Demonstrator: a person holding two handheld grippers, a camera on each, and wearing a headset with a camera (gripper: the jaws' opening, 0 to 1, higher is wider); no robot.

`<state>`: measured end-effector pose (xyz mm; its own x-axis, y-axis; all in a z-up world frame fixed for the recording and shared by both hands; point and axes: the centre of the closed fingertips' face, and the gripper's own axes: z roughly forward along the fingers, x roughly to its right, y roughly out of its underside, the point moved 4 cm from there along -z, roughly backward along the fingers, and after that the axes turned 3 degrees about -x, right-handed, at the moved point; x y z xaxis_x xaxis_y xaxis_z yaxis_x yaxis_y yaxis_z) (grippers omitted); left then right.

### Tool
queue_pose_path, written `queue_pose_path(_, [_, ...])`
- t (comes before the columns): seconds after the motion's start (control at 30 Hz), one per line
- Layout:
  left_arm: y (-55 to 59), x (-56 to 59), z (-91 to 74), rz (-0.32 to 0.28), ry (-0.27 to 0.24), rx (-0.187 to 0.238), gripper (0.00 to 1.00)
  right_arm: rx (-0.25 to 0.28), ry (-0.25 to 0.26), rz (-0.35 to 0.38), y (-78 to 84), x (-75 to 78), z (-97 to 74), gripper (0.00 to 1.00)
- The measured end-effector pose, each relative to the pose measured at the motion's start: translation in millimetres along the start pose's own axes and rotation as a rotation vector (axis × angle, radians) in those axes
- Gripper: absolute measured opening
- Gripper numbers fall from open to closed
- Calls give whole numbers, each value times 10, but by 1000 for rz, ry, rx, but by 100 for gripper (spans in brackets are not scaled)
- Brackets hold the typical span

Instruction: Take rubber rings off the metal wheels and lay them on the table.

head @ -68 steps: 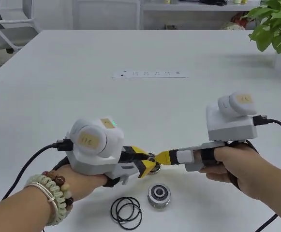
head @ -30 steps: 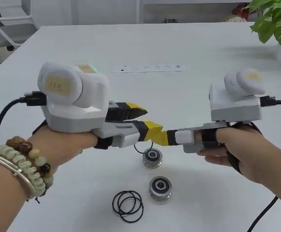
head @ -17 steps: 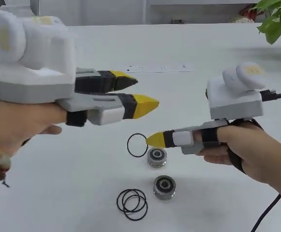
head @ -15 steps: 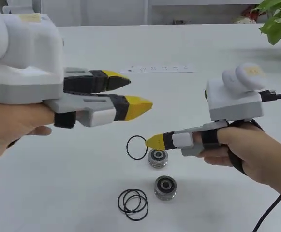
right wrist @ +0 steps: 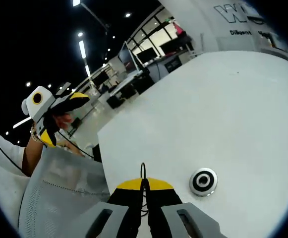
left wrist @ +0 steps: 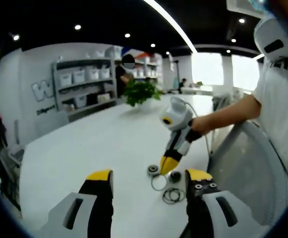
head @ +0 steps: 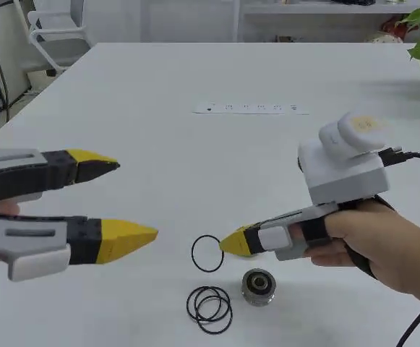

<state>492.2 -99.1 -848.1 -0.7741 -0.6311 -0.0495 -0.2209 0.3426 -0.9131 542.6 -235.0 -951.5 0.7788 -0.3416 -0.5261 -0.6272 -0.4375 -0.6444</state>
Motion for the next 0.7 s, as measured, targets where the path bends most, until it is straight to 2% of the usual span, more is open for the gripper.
queue_pose_path(0.13, [172, 4, -78, -21, -38, -33, 60, -46, -1, -32, 52, -32, 49, 0])
queue_pose_path(0.23, [295, 61, -117, -38, -34, -56, 60, -66, -16, -41, 72, -71, 79, 0])
queue_pose_path(0.37, [467, 123, -171, -73, -34, -85, 60, -121, -28, -57, 157, -84, 115, 0])
queue_pose_path(0.47, [574, 124, -187, -96, -46, -101, 61, -161, -28, -59, 225, -56, 138, 0])
queue_pose_path(0.53, [640, 89, -198, -96, -68, -132, 61, -189, -27, -56, 263, -42, 148, 0])
queue_pose_path(0.7, [700, 86, -185, -121, -65, -137, 62, -225, -12, -72, 311, -26, 146, 0])
